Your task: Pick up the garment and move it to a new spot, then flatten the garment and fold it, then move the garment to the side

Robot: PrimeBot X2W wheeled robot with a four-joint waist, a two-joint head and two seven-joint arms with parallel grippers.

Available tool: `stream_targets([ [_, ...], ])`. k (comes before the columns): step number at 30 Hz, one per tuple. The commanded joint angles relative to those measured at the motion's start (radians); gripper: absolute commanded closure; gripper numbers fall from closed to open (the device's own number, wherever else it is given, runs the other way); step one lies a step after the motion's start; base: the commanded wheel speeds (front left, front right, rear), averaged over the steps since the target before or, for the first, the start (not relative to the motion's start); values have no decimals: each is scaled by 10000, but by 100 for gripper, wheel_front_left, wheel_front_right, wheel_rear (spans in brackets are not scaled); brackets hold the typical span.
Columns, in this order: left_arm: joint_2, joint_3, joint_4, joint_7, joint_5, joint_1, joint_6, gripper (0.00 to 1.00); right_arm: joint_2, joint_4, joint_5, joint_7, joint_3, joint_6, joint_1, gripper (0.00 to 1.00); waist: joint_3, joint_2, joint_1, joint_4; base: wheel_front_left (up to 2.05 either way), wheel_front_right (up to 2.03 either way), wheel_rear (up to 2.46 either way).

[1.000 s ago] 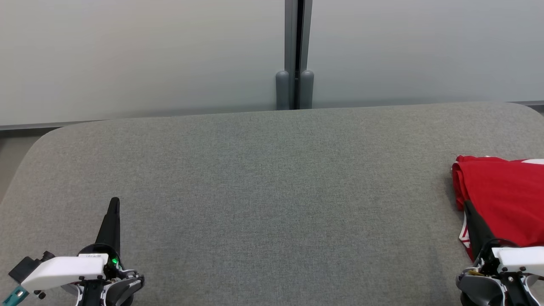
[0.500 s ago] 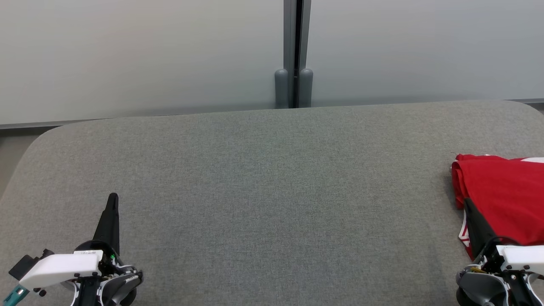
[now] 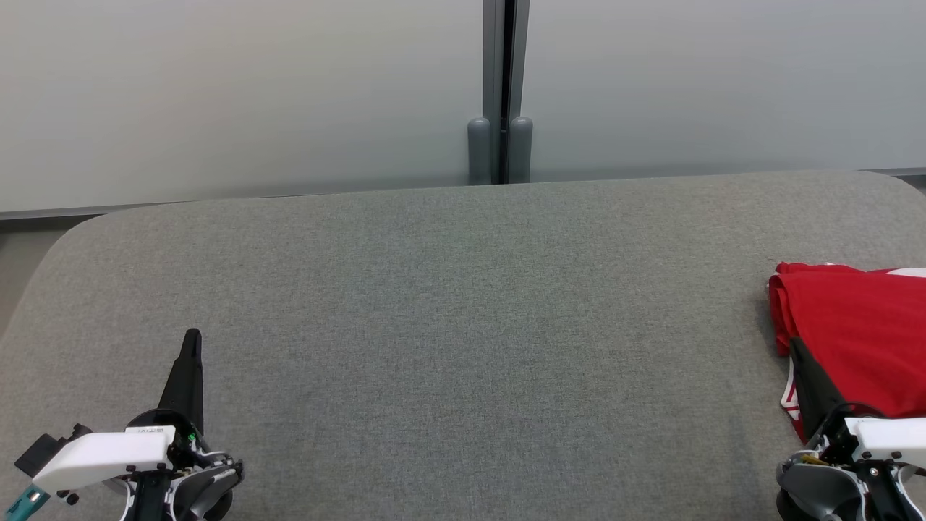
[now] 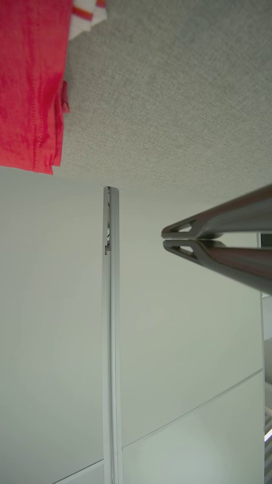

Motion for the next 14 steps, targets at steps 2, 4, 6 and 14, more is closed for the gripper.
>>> stream_targets([
  [2, 28, 43, -35, 37, -16, -122, -48, 100, -40, 24, 17, 44, -18, 4, -88, 100, 0, 0, 0, 0, 0, 0, 0],
  [4, 28, 43, -35, 37, -16, -122, -48, 100, -40, 24, 17, 44, -18, 4, -88, 100, 0, 0, 0, 0, 0, 0, 0],
  [6, 28, 43, -35, 37, -17, -122, -48, 100, -40, 24, 18, 43, -17, 4, -87, 100, 0, 0, 0, 0, 0, 0, 0],
  [14, 28, 42, -36, 36, -17, -122, -48, 100, -40, 24, 18, 41, -15, 4, -87, 100, 0, 0, 0, 0, 0, 0, 0],
])
